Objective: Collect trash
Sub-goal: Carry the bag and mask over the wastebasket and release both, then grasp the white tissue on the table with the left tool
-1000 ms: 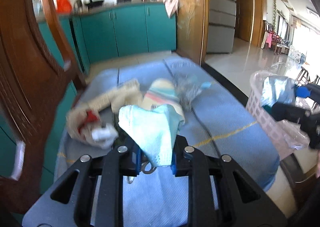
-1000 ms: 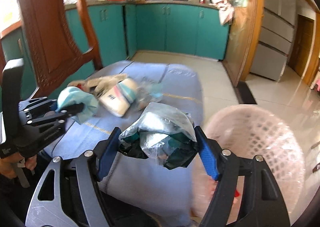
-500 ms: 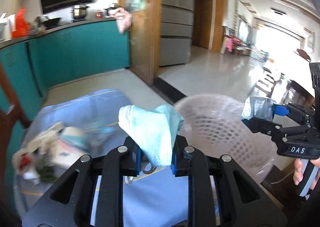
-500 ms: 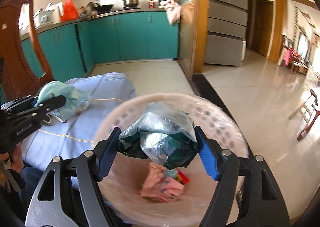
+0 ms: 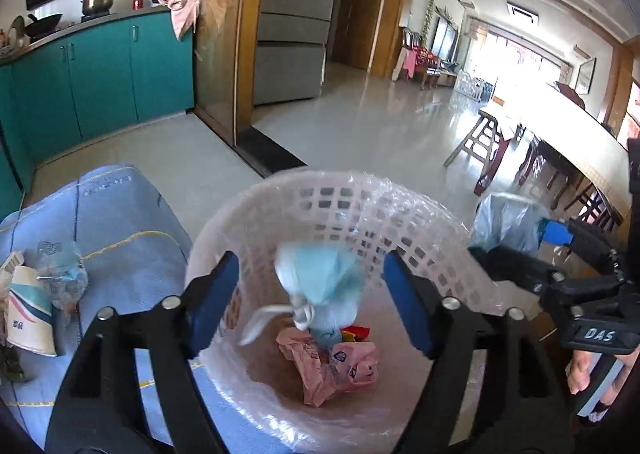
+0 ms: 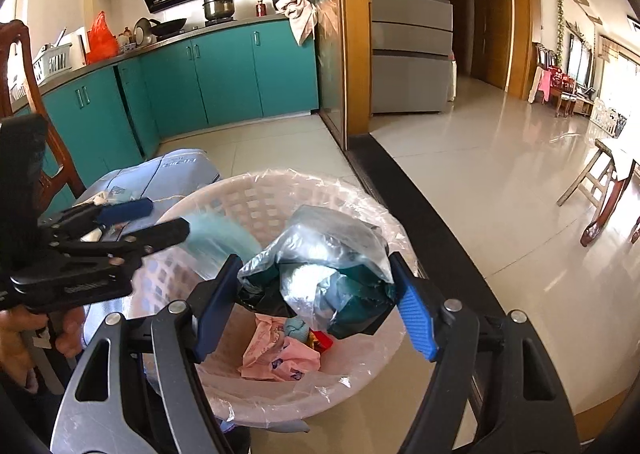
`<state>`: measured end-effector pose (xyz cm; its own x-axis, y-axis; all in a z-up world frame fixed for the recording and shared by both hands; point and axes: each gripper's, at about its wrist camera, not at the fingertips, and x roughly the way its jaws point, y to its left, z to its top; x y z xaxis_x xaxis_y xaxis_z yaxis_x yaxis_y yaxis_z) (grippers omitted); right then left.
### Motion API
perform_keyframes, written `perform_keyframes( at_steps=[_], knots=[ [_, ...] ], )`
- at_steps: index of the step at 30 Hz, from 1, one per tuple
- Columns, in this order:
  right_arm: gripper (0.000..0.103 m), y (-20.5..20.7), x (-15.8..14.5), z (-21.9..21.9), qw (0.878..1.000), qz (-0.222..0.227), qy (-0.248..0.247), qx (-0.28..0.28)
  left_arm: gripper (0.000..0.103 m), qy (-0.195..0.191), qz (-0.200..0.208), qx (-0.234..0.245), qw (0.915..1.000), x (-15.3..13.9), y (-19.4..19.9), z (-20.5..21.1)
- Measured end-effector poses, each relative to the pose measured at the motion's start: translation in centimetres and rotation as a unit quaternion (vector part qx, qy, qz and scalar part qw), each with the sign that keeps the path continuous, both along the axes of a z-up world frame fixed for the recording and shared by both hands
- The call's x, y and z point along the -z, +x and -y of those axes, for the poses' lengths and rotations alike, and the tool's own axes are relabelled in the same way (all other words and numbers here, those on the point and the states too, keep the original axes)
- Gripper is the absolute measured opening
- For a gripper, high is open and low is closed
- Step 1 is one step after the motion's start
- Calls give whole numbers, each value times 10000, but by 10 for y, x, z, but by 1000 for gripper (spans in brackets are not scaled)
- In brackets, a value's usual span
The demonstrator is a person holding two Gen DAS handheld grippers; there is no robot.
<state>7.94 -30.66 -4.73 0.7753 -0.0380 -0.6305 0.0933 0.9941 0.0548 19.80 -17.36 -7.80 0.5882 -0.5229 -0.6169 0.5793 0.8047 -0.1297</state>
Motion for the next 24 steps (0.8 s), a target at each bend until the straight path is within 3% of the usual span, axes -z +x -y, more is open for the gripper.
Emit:
perform_keyframes(
  at_steps=[5, 8, 11, 13, 15, 18, 21, 23, 24],
  knots=[
    [83, 11, 7, -15, 9998, -112, -98, -123, 79, 96, 210, -563, 9981, -8, -1, -35],
    [84, 18, 6, -24, 9996, -106, -74, -250, 79, 387, 455, -1145, 9916, -9, -1, -67],
    [84, 23, 6, -38, 9990, -107, -32, -443, 79, 1007, 793, -2088, 9695, -8, -2, -106],
    [84, 29, 6, -53, 9981, -110, -61, -601, 77, 1424, 906, -2860, 9433, -5, 0, -139],
    [84, 35, 6, -69, 9970, -115, -52, -765, 75, 1564, 737, -3537, 9192, 0, 6, -179],
    [84, 42, 6, -95, 9945, -112, -46, -1044, 65, 1548, 225, -4240, 8920, 11, 13, -235],
    [84, 45, 3, -121, 9913, -83, 17, -1317, 62, 1528, -156, -4441, 8827, 23, 21, -266],
    [84, 45, 2, -133, 9896, -73, 36, -1434, 43, 1454, -411, -4404, 8850, 37, 30, -277],
    [84, 46, 1, -139, 9887, -75, 40, -1496, 25, 1415, -573, -4356, 8871, 44, 34, -281]
  ],
)
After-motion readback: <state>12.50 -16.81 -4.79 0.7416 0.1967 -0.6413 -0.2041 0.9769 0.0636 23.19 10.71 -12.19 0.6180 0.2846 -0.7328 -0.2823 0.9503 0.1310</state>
